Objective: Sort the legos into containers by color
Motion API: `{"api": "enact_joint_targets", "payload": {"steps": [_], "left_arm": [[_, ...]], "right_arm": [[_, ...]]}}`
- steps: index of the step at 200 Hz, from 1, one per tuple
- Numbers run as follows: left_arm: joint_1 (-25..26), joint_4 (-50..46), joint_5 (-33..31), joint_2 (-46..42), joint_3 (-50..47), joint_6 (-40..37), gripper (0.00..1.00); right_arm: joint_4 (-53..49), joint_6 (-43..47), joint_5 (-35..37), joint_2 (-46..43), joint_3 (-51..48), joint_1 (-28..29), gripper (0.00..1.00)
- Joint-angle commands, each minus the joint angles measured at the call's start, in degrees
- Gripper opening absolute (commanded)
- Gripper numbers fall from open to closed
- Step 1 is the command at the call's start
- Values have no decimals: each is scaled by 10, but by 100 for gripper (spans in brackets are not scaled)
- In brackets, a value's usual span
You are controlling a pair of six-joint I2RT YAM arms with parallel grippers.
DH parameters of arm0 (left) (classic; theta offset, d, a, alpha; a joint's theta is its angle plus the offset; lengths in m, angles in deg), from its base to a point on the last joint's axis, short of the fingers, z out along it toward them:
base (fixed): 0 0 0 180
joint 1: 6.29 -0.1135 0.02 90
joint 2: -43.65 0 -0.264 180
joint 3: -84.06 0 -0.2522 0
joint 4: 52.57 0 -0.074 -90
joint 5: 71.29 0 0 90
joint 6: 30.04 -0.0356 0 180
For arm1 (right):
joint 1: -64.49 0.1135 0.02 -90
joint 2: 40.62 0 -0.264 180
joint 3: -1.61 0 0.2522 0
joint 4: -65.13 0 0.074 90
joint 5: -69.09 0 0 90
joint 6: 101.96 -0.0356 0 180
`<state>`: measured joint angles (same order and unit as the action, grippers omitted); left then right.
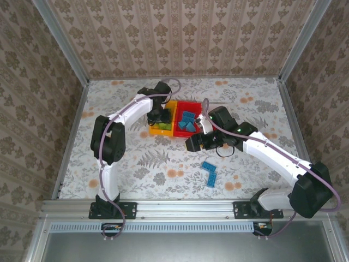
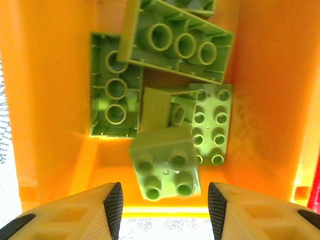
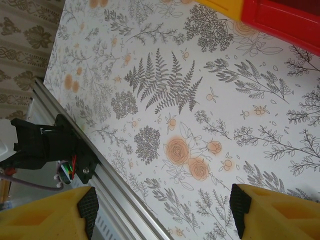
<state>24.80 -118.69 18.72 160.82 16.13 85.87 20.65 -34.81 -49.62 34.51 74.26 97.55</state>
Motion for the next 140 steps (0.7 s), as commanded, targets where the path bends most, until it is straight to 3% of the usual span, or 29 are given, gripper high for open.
{"api": "enact_joint_targets", "payload": {"steps": [1,28,83,140], "left_arm": [[5,6,12,-18,-5,4,59],[6,7,14,-50,-17,11,61],[17,35,17,-183,-103,32,57],[96,123,132,-344,-300,25,60]], "right_arm": [[2,6,20,3,7,2,74],[-16,12,48,-5,-8,0,74],[-97,17,177,-17,-57,7,73],[-128,60,254,24,-78,58,76]]}}
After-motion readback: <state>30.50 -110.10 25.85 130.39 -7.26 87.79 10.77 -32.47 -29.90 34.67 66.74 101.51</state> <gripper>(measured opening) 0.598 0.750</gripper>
